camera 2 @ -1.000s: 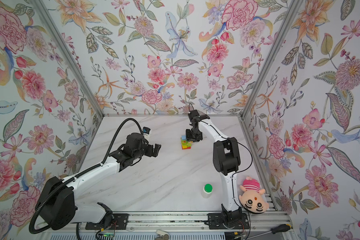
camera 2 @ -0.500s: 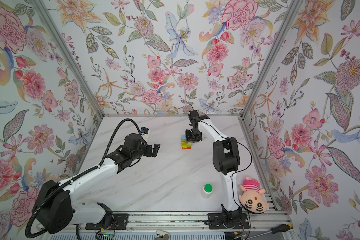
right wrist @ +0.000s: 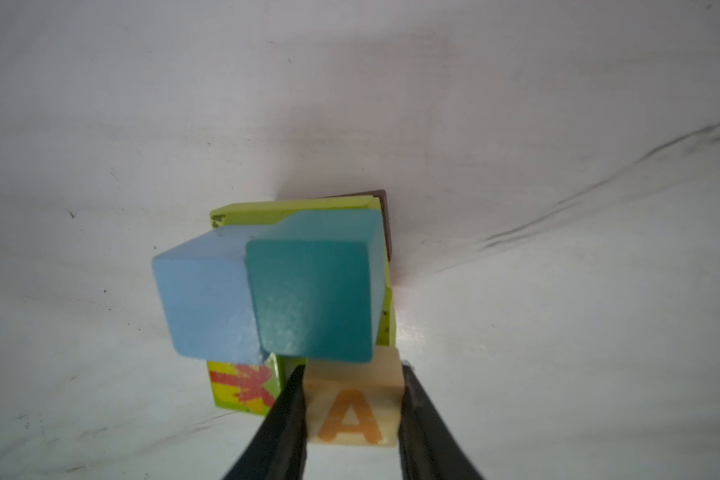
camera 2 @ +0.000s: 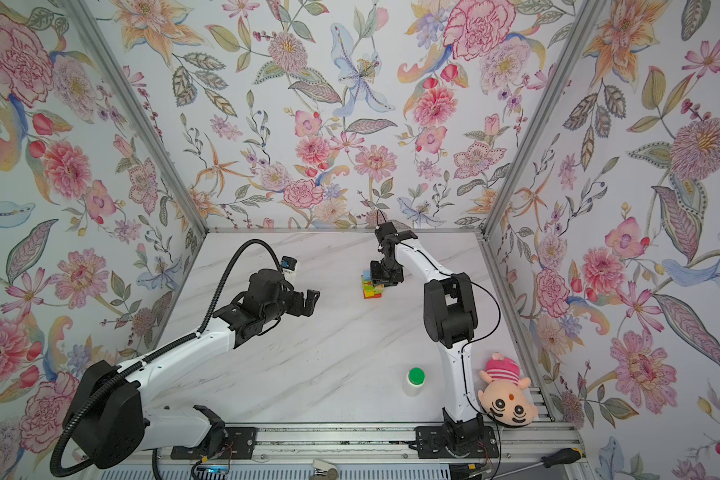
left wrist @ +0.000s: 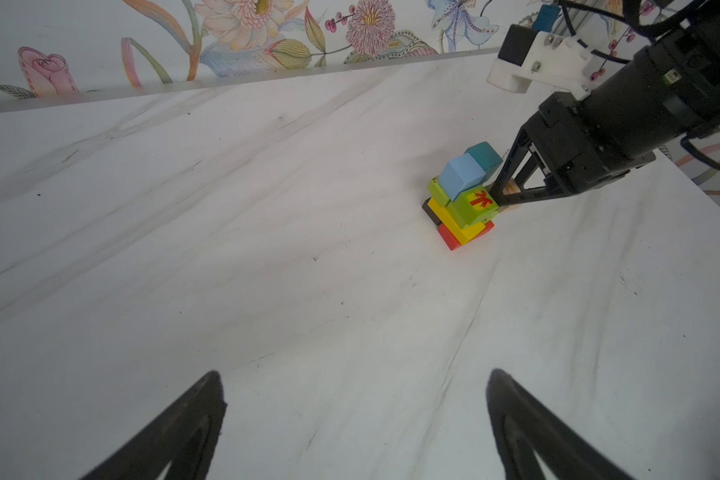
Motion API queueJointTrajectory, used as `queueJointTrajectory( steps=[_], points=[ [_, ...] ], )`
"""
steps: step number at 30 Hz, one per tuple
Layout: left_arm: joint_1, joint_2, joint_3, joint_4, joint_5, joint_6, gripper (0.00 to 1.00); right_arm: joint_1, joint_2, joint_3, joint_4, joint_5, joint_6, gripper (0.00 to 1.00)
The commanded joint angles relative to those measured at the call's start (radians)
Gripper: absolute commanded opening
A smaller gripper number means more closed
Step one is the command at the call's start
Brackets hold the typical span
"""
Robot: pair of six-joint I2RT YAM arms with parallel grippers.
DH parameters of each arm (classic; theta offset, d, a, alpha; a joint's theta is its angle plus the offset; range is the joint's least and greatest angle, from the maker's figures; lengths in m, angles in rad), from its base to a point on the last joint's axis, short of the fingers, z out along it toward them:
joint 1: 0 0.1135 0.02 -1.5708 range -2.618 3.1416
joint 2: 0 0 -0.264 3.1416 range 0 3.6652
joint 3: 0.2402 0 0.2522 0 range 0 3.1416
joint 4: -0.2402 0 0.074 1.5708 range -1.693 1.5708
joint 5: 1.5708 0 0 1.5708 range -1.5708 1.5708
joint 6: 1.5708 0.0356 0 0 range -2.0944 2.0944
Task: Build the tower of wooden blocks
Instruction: 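Lower the 'A' cube onto the tower beside the green figure cube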
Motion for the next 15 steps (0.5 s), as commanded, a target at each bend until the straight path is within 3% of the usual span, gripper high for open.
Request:
queueJointTrajectory(
  steps=[1,15],
  points=[
    [0.013,-0.019,-0.006,-0.003,-0.020,-0.003,0.99,-0.001,0.018,0.034,-0.026,-0.006,-0.009,0.37],
    [0.013,-0.020,-0.011,-0.004,-0.021,0.007,0.99,0.000,0.036,0.059,-0.037,-0.008,-0.003,0.38]
  ],
)
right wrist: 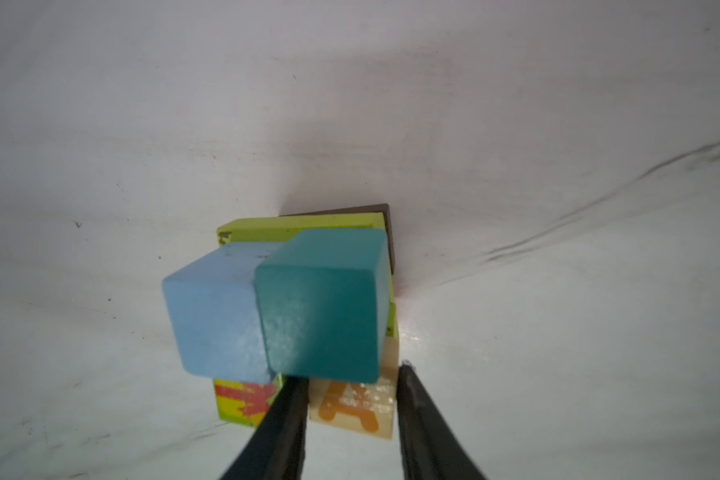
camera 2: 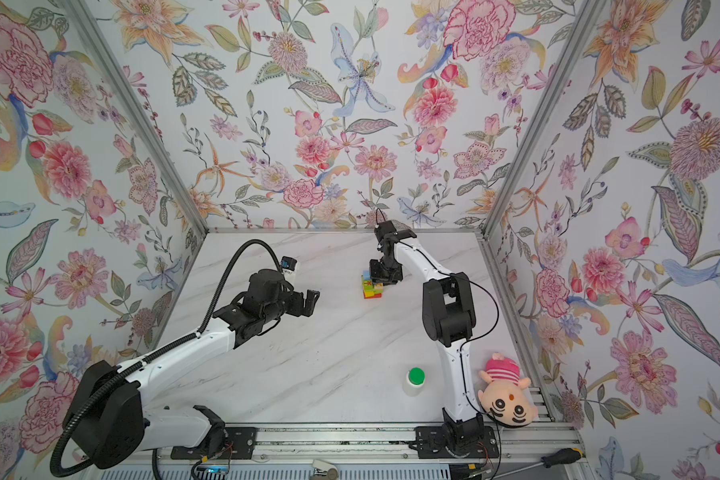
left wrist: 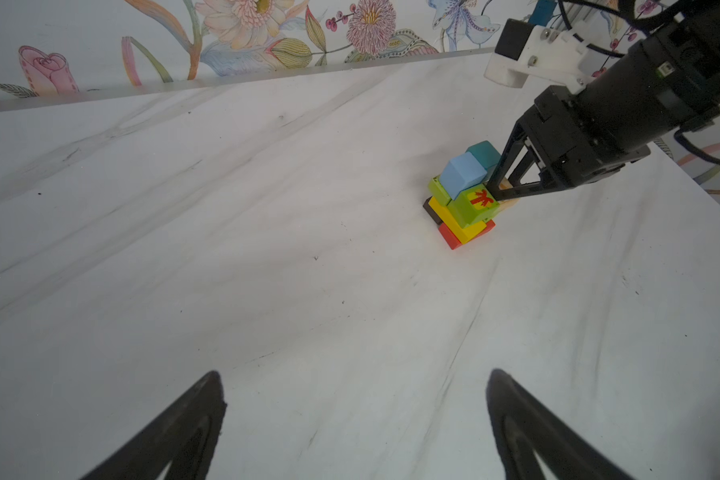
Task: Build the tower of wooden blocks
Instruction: 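Lower the 'A' cube onto the tower beside the green figure cube, then open the right gripper to release the 'A' cube on the tower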
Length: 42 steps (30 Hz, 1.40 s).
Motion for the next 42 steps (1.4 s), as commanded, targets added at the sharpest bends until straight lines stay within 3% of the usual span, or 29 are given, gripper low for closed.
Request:
queueJointTrajectory(
  steps=[1,23,36,39,42],
  points=[
    [0.012,-0.021,-0.009,-0.004,-0.021,0.007,0.99,0.000,0.013,0.024,-0.031,-0.009,-0.001,0.38],
    [0.011,-0.007,0.011,-0.013,-0.028,0.016,0.99,-0.012,-0.029,0.020,-0.029,-0.011,-0.001,0.43],
    [0.012,0.004,0.035,-0.007,-0.029,0.029,0.99,-0.014,-0.090,0.004,-0.029,-0.016,-0.018,0.52],
    [0.012,0.003,0.043,-0.009,-0.025,0.038,0.99,-0.011,-0.103,-0.005,-0.028,-0.021,-0.024,0.58],
    [0.012,0.002,0.047,-0.012,-0.021,0.044,0.99,0.007,-0.120,-0.015,-0.029,-0.007,-0.031,0.82]
  ],
)
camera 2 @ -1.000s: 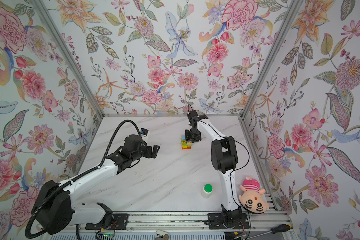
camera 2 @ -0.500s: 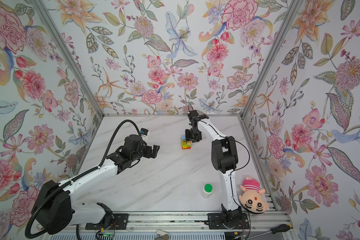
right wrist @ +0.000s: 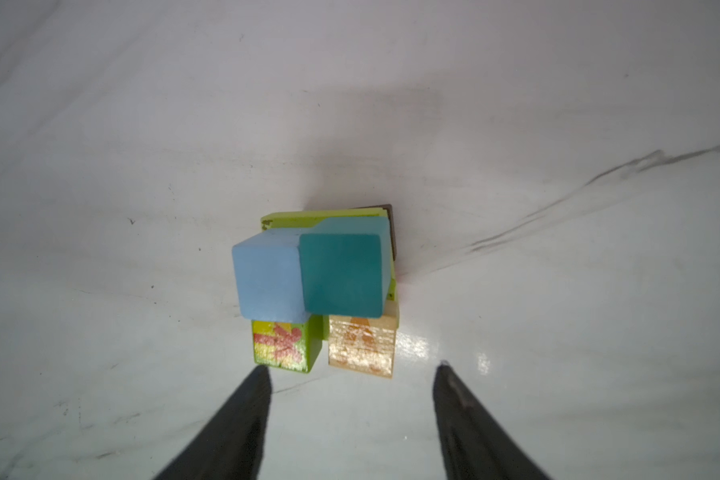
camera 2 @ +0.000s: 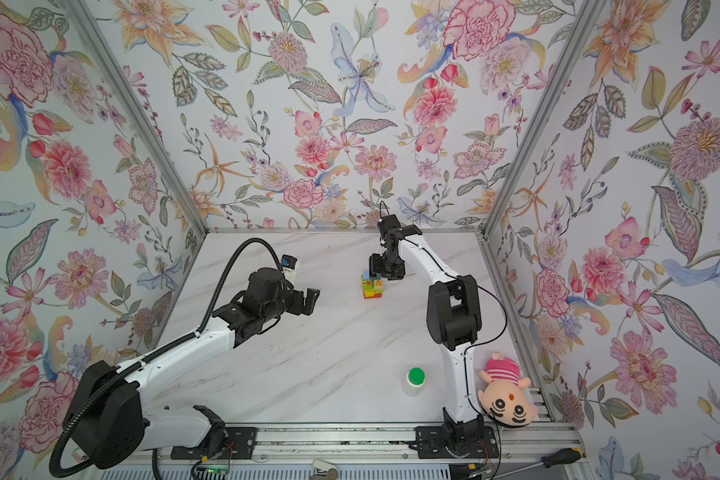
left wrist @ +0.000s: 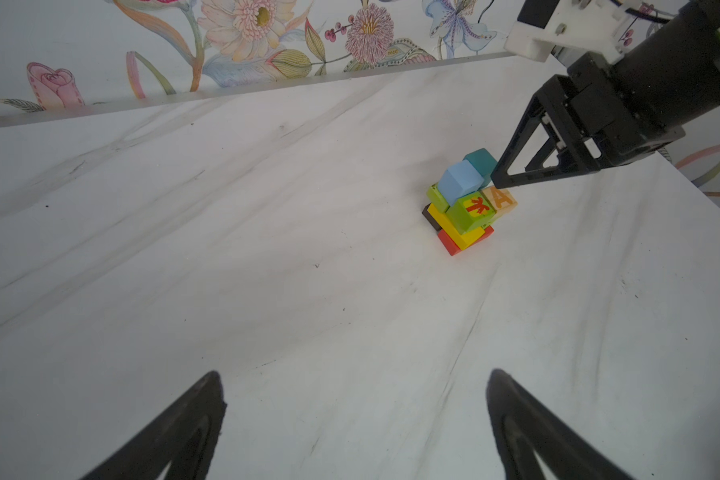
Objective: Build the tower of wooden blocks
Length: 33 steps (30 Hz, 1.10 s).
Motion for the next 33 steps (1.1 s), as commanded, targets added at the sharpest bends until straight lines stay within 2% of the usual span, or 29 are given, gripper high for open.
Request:
queueJointTrajectory(
  steps=[1,5,19,26,33],
  points=[
    [0.013,0.002,0.032,-0.014,-0.016,0.027,0.99,0.023,-0.055,-0.020,-0.021,0.015,-0.014,0.89],
    [0.012,-0.003,0.032,-0.019,-0.012,0.035,0.99,0.054,-0.048,-0.017,-0.040,0.076,-0.004,0.96],
    [0.014,-0.040,0.012,-0.052,-0.024,0.056,0.99,0.096,0.028,-0.007,-0.062,0.136,0.049,0.96],
    [0.016,-0.040,0.009,-0.055,-0.029,0.058,0.99,0.087,0.055,0.015,-0.064,0.124,0.045,0.94],
    [0.017,-0.034,0.007,-0.051,-0.027,0.054,0.99,0.081,0.074,0.027,-0.068,0.113,0.035,0.88]
  ],
)
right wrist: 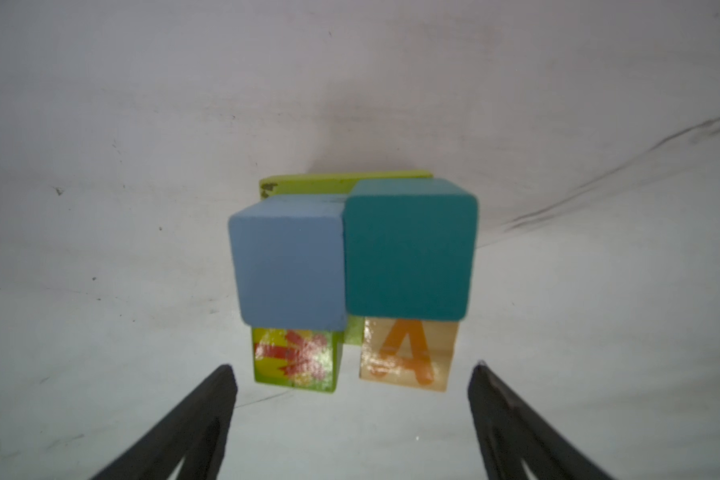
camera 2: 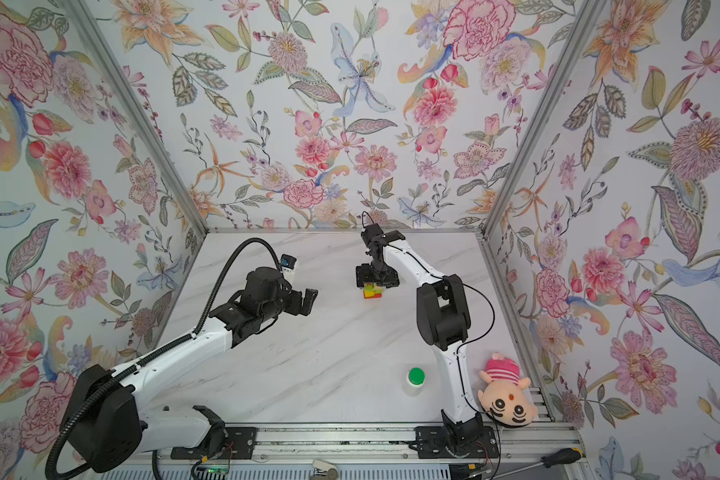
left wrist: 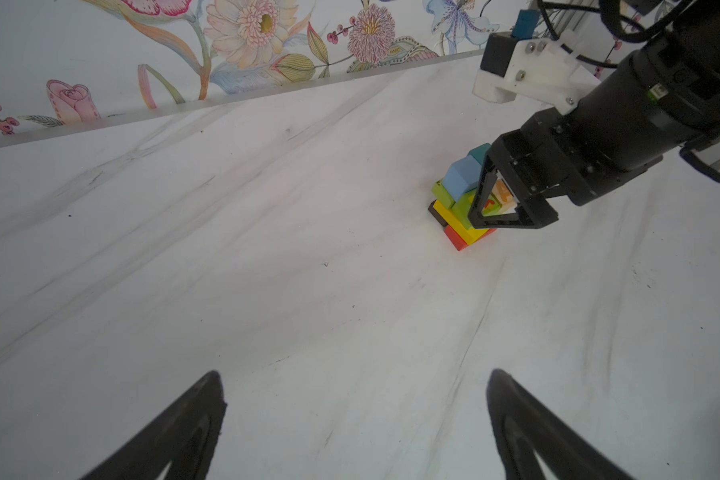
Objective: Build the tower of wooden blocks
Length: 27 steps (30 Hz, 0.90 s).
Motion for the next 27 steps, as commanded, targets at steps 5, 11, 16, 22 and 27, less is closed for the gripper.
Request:
queueJointTrajectory(
  steps=[5,11,16,22,27],
  points=[
    [0.015,-0.011,0.001,-0.010,-0.009,0.014,0.99,-0.010,0.022,0.031,-0.032,-0.006,-0.009,0.83],
    [0.014,-0.006,0.005,-0.012,-0.010,0.011,0.99,-0.013,0.032,0.045,-0.032,-0.014,-0.018,0.81],
    [0.014,-0.006,0.004,-0.015,-0.012,0.009,0.99,-0.014,0.040,0.050,-0.033,-0.019,-0.021,0.79],
    [0.014,-0.009,0.002,-0.016,-0.013,0.010,0.99,-0.017,0.048,0.057,-0.034,-0.014,-0.023,0.75],
    [0.015,-0.012,0.001,-0.016,-0.013,0.012,0.99,-0.017,0.052,0.060,-0.034,-0.010,-0.025,0.72]
  ],
)
